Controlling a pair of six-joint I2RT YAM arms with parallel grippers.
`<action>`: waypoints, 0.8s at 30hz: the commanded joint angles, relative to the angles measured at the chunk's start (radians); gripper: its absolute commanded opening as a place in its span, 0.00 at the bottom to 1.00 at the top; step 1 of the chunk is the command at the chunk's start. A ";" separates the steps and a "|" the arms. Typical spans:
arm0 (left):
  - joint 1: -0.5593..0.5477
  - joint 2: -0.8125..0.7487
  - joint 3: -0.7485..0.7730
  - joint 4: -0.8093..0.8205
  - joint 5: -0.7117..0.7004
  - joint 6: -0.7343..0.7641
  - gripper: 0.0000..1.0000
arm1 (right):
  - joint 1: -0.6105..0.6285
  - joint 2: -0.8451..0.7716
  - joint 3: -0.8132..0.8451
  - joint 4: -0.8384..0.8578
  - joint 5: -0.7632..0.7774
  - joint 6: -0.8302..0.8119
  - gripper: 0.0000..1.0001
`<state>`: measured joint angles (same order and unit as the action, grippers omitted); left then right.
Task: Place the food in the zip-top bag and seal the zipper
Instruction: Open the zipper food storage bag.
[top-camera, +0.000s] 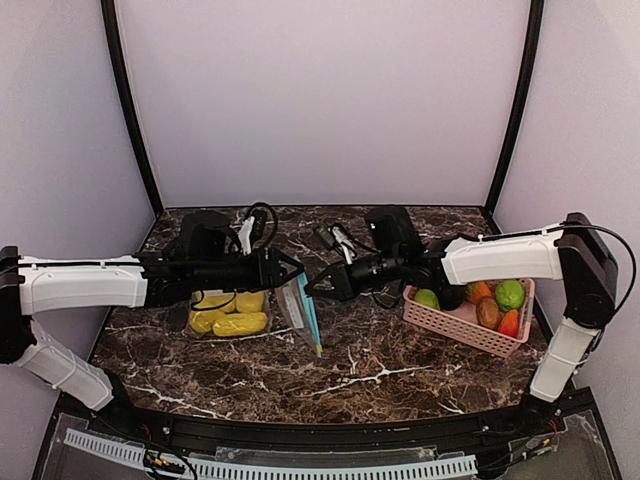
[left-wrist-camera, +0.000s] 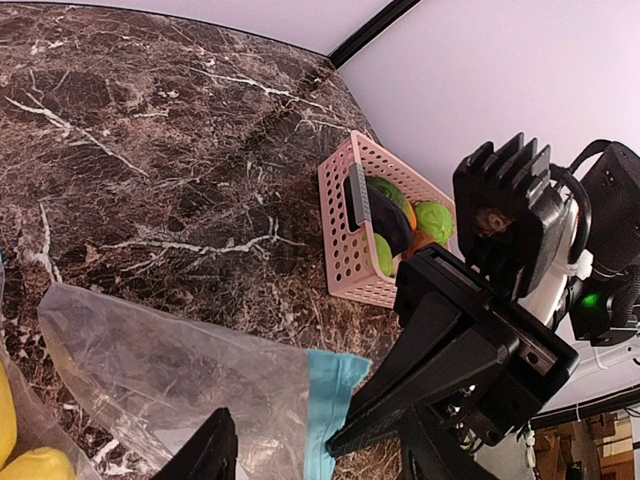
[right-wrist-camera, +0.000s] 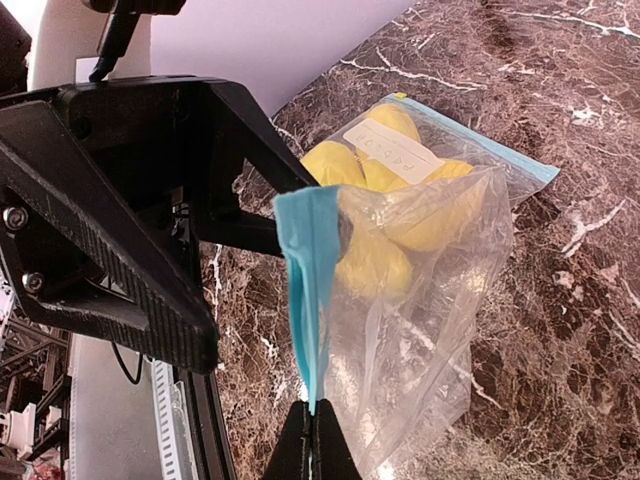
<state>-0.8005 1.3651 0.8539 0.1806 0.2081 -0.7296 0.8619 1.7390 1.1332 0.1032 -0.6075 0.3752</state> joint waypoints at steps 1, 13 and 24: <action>0.002 0.014 0.020 -0.022 0.024 0.001 0.53 | 0.008 -0.014 0.026 0.003 0.008 -0.006 0.00; 0.002 0.045 0.021 -0.001 0.041 -0.005 0.33 | 0.010 -0.003 0.030 0.007 -0.014 -0.008 0.00; 0.002 0.045 0.000 0.059 0.049 -0.020 0.31 | 0.009 0.004 0.033 -0.005 -0.034 -0.019 0.00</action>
<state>-0.8005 1.4139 0.8555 0.2028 0.2474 -0.7444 0.8619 1.7390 1.1370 0.1028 -0.6250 0.3740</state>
